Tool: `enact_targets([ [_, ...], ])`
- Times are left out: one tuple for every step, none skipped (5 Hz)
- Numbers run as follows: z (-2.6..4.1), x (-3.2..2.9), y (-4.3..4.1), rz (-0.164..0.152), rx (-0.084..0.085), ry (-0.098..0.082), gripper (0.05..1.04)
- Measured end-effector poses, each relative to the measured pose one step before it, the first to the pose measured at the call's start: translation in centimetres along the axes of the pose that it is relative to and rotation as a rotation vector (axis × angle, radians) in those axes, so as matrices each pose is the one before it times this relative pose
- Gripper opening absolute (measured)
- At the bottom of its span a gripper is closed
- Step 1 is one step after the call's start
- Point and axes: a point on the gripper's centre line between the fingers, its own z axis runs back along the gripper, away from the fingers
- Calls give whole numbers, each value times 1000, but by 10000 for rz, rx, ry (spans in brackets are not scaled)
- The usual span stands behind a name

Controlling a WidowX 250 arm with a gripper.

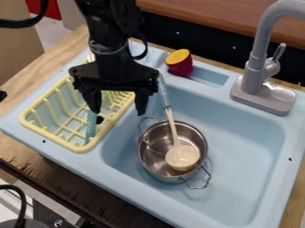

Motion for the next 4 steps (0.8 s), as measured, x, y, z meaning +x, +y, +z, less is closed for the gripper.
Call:
enact_targets([
  [-230, -949, -1690, -633, -332, 14, 999],
  [-194, 146, -1687, 23, -204, 105, 999],
  [282, 540, -2257, 202, -206, 85, 999],
  [-620, 414, -2154, 275, 56, -206, 999],
])
